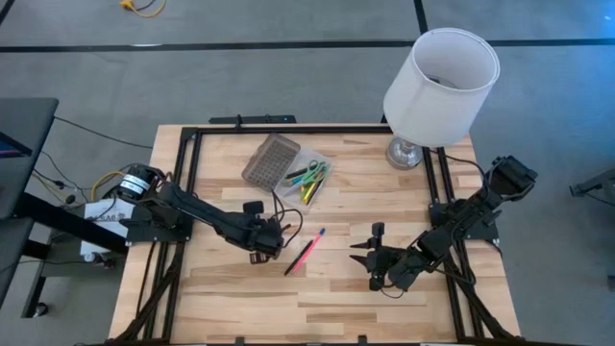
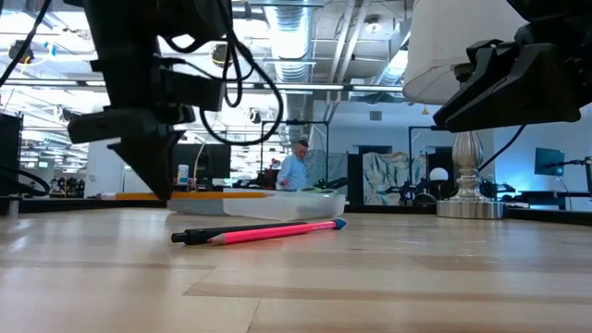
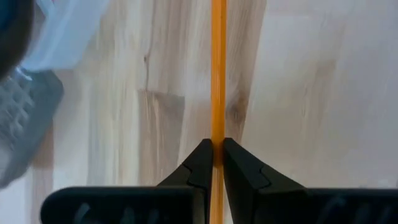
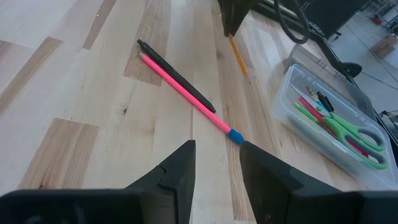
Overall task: Pick & place school supplies into a supply box
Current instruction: Put the orange pencil into the supply box
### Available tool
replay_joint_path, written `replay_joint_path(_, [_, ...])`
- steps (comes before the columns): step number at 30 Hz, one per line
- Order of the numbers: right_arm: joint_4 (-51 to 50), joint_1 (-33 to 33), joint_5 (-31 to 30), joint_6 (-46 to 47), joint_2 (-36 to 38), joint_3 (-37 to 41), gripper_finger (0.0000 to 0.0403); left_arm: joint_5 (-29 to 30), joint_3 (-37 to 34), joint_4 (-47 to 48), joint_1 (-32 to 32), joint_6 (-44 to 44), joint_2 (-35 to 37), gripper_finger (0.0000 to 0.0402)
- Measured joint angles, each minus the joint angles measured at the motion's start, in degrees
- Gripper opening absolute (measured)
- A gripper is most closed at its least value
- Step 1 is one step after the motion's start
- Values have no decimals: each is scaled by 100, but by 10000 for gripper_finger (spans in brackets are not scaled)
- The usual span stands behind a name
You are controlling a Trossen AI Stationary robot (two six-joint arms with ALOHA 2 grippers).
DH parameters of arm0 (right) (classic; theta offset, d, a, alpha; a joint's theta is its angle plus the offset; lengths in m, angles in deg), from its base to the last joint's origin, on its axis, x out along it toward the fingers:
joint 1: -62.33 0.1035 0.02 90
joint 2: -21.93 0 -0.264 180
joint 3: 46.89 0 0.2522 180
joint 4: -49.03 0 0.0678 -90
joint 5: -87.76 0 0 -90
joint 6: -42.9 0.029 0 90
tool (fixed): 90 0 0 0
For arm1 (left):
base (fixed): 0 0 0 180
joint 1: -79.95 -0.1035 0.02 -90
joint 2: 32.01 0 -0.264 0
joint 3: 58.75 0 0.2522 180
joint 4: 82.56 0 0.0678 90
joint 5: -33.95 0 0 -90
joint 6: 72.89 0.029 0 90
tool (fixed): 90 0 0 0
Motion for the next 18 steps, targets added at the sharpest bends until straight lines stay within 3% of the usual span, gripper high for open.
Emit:
replay_joint_path(10, [2, 0, 0, 0, 2, 0, 120, 735, 587, -35, -242, 602, 7, 18])
replay_joint_path(18, [4, 0, 0, 2, 1, 0, 120, 1289, 805, -705, -1181, 796, 11, 18])
